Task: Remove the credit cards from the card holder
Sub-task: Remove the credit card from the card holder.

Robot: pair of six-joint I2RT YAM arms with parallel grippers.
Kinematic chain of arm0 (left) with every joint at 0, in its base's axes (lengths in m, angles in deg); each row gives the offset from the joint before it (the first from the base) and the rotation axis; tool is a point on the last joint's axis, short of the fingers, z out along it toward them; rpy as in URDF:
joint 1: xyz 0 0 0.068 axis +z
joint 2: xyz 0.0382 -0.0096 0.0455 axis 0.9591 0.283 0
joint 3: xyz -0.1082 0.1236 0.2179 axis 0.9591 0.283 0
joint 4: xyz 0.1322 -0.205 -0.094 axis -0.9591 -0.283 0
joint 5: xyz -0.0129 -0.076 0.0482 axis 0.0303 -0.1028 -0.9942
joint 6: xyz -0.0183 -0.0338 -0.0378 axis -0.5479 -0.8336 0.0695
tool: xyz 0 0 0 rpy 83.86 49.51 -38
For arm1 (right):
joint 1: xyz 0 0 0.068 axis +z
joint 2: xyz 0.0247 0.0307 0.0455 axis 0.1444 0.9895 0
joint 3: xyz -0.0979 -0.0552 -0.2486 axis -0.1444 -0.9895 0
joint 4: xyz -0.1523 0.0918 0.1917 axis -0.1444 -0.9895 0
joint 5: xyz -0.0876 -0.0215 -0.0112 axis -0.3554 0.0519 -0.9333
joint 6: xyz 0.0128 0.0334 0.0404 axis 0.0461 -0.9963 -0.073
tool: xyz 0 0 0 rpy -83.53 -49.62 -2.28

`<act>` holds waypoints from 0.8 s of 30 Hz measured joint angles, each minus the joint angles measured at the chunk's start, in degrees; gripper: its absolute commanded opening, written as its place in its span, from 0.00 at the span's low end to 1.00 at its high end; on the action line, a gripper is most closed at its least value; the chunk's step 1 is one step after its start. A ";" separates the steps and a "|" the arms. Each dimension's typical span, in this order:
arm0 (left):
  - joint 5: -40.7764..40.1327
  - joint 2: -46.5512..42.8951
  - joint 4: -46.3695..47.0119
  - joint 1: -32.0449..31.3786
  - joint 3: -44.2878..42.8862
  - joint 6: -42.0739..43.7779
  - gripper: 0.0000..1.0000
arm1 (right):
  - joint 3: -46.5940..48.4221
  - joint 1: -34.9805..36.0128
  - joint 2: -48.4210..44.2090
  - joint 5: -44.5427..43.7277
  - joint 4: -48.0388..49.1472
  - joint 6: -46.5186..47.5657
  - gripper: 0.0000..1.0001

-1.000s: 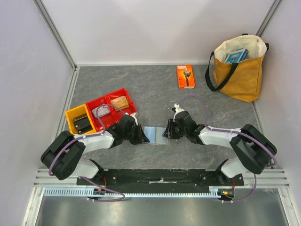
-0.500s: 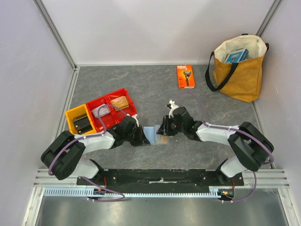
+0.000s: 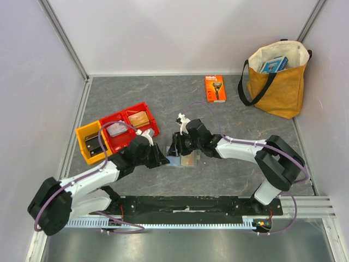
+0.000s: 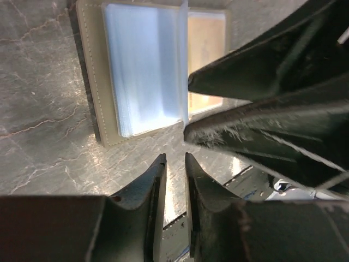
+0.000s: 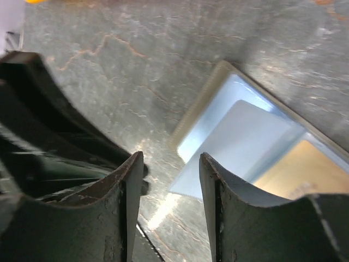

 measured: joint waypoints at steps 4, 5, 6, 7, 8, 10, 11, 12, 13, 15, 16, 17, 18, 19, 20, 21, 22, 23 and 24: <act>-0.90 -5.35 -3.17 0.00 -0.68 -0.02 0.28 | -0.15 -0.04 -3.63 -5.86 -4.59 2.62 0.56; -0.90 -5.95 -3.85 0.00 -1.09 -0.02 0.29 | -0.48 -0.13 -5.03 -7.19 -5.22 2.95 0.56; -0.81 -6.14 -4.35 0.00 -1.73 -0.02 0.29 | -1.03 -0.26 -6.88 -8.92 -5.73 3.23 0.56; -0.57 -6.05 -4.92 0.00 -2.62 0.00 0.29 | -1.62 -0.39 -8.81 -10.40 -6.16 3.48 0.56; -0.20 -5.79 -5.22 0.00 -3.48 0.02 0.29 | -2.21 -0.57 -10.36 -12.02 -6.38 3.58 0.56; 1.29 -4.39 -5.53 0.00 -6.34 0.02 0.29 | -3.28 -1.01 -12.46 -14.10 -6.56 3.72 0.55; 1.55 -3.98 -5.44 0.00 -7.02 0.02 0.29 | -3.54 -1.22 -12.66 -14.67 -6.62 3.72 0.55; 1.92 -3.45 -5.27 -0.09 -8.00 0.02 0.29 | -3.82 -1.40 -12.44 -15.04 -6.64 3.72 0.55; 2.23 -3.02 -4.98 -0.17 -8.87 0.02 0.29 | -4.04 -1.60 -12.04 -15.26 -6.75 3.69 0.55; 2.29 -2.56 -4.83 -0.22 -9.60 0.07 0.29 | -4.74 -1.75 -11.41 -16.31 -7.06 3.50 0.57; 2.25 -2.32 -4.85 -0.26 -9.77 0.11 0.29 | -5.14 -1.75 -11.37 -17.05 -7.28 3.43 0.58; 2.10 -1.92 -4.92 -0.26 -9.94 0.22 0.29 | -5.42 -1.75 -11.37 -17.97 -7.69 3.30 0.58; 1.68 -1.46 -5.03 -0.26 -10.03 0.35 0.29 | -5.66 -1.75 -11.39 -19.15 -7.91 3.21 0.59; 1.29 -0.83 -5.14 -0.26 -10.08 0.59 0.29 | -5.84 -1.75 -11.43 -20.26 -8.17 3.15 0.59; 0.94 -0.17 -5.27 -0.26 -10.08 0.83 0.29 | -5.97 -1.75 -11.50 -21.00 -8.44 3.06 0.59; 0.22 0.94 -5.57 -0.26 -10.14 1.25 0.28 | -6.08 -1.75 -11.61 -22.03 -8.87 3.06 0.59; -0.26 2.14 -5.77 -0.26 -10.19 1.66 0.28 | -6.08 -1.77 -11.63 -22.64 -9.33 3.06 0.60; -0.48 3.02 -5.90 -0.26 -10.21 1.95 0.28 | -6.08 -1.77 -11.63 -22.99 -9.70 3.06 0.59; -0.98 4.76 -6.03 -0.26 -10.27 2.38 0.28 | -6.10 -1.86 -11.63 -23.26 -10.16 3.06 0.59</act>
